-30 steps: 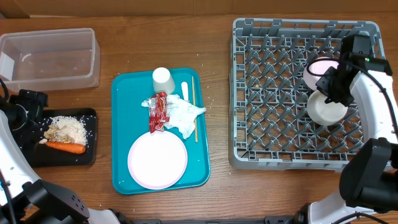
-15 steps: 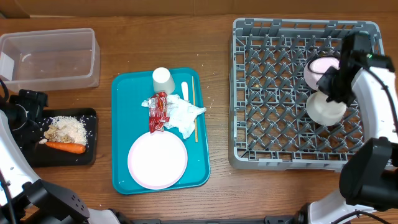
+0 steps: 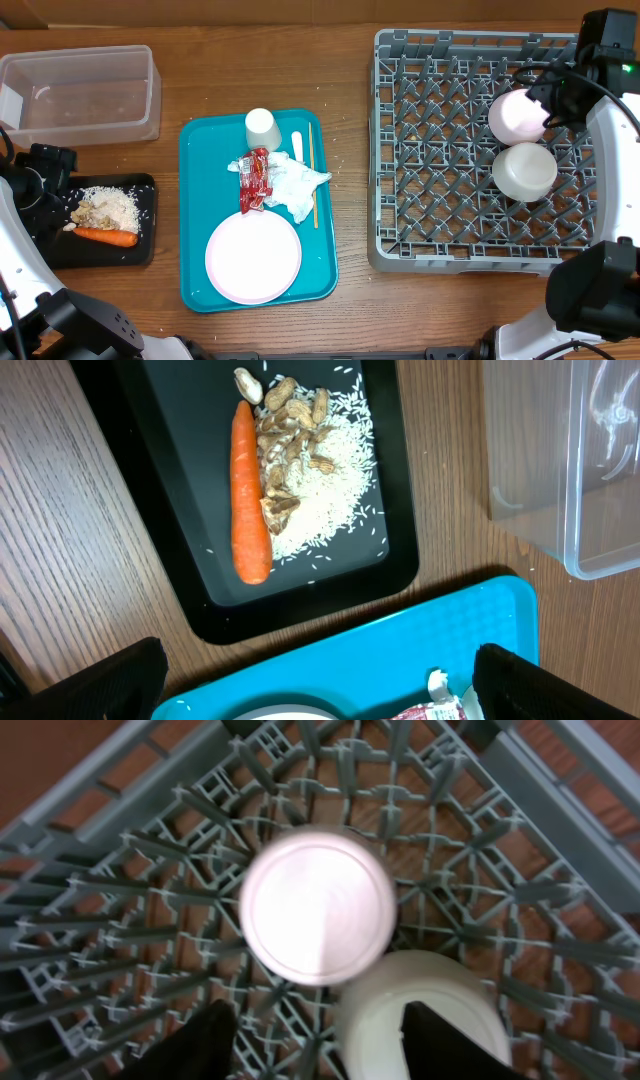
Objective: Sort waste into correct bins and load items into the dishwasher rack
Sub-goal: 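Raise the right gripper and park it at the rack's far right corner, then reach the left gripper to the teal tray and grasp the red wrapper, then carry the red wrapper to the clear plastic bin and drop it, then move the left gripper back to the teal tray and grasp the white tissue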
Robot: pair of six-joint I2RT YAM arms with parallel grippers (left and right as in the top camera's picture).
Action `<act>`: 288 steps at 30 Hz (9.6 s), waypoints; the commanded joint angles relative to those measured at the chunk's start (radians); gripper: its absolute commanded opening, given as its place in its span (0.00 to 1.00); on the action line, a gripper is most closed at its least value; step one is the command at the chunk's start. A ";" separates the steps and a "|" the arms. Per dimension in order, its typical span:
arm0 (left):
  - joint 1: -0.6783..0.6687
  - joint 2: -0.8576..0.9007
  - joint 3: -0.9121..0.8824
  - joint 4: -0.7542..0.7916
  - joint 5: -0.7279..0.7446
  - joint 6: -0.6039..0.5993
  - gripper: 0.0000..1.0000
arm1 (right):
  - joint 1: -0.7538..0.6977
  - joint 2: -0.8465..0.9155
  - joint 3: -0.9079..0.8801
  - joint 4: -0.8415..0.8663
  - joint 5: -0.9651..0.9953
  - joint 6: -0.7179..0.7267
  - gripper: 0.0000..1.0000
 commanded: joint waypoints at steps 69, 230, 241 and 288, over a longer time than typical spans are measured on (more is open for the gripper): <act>0.000 0.003 -0.005 0.001 -0.007 -0.010 1.00 | 0.491 0.001 0.193 -0.071 -0.596 -0.085 1.00; -0.275 0.156 0.031 0.853 -0.058 0.256 1.00 | -0.042 0.002 0.193 -0.144 -0.296 -0.054 1.00; -0.323 -0.017 0.031 0.624 0.515 0.266 1.00 | -0.042 0.002 0.193 -0.144 -0.296 -0.054 1.00; -1.133 0.357 -0.255 0.546 -0.283 0.148 0.83 | -0.042 0.002 0.193 -0.144 -0.296 -0.054 1.00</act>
